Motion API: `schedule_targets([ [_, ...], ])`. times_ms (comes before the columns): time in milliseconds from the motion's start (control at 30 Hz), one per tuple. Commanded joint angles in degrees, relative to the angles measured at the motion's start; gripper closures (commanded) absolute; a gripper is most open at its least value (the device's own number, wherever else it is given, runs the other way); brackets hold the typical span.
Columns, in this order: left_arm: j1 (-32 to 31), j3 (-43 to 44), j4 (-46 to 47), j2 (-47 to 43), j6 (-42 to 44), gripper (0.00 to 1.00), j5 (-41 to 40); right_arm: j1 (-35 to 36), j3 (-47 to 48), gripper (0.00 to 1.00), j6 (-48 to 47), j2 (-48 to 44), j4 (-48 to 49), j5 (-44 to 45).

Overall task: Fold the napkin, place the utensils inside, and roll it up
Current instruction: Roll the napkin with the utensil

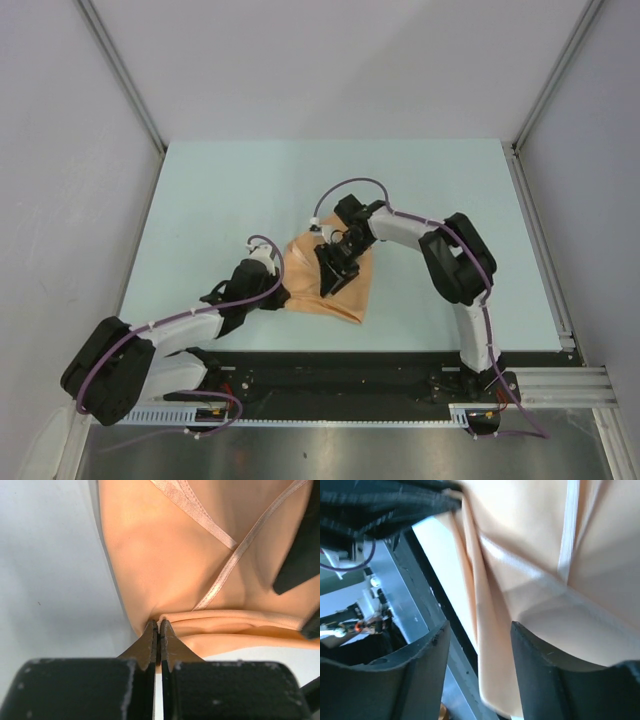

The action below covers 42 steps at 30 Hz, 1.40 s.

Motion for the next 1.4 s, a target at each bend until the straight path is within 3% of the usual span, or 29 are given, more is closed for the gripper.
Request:
schedule_targets([
  [0, -0.03, 1.9, -1.26, 0.14, -1.24, 1.0, -2.1, 1.33, -8.28, 0.41, -0.54, -10.64, 7.43, 4.28],
  [400, 0.32, 1.73, -1.62, 0.14, -1.59, 1.0, -1.57, 13.98, -30.28, 0.36, -0.35, -30.5, 26.88, 38.29],
  [500, 0.32, 1.73, -1.53, 0.23, -1.51, 1.0, -1.22, 16.88, -32.92, 0.36, -0.62, -31.83, 29.97, 46.45],
  [700, 0.32, 1.99, -2.05, -0.12, -1.42, 1.0, -1.48, 22.07, -33.28, 0.38, -2.72, -30.7, 31.02, 53.92],
  [800, 0.58, 1.82, -2.06, -0.3, -1.51, 1.0, -1.48, 23.31, -33.28, 0.44, -3.16, -29.2, 30.67, 55.79],
  [933, 0.84, 1.73, -2.32, -0.56, -1.51, 1.0, -1.31, 24.88, -33.28, 0.59, -3.6, -28.15, 29.53, 57.99],
  [1167, 1.55, 1.47, -1.71, -0.56, -1.51, 1.0, -0.69, 26.21, -33.1, 0.68, -3.52, -25.26, 27.16, 59.05],
  [1267, 1.9, 1.29, -1.53, -0.82, -1.24, 1.0, -0.69, 26.12, -32.23, 0.79, -2.99, -23.58, 25.58, 56.43],
  [1333, 2.08, 1.2, -1.62, -1.0, -0.98, 1.0, -0.69, 25.51, -30.39, 0.99, -2.47, -22.7, 23.04, 53.44],
  [1367, 2.25, 1.2, -1.79, -1.18, -0.8, 1.0, -0.69, 25.16, -29.68, 1.0, -2.29, -22.17, 21.98, 50.64],
])
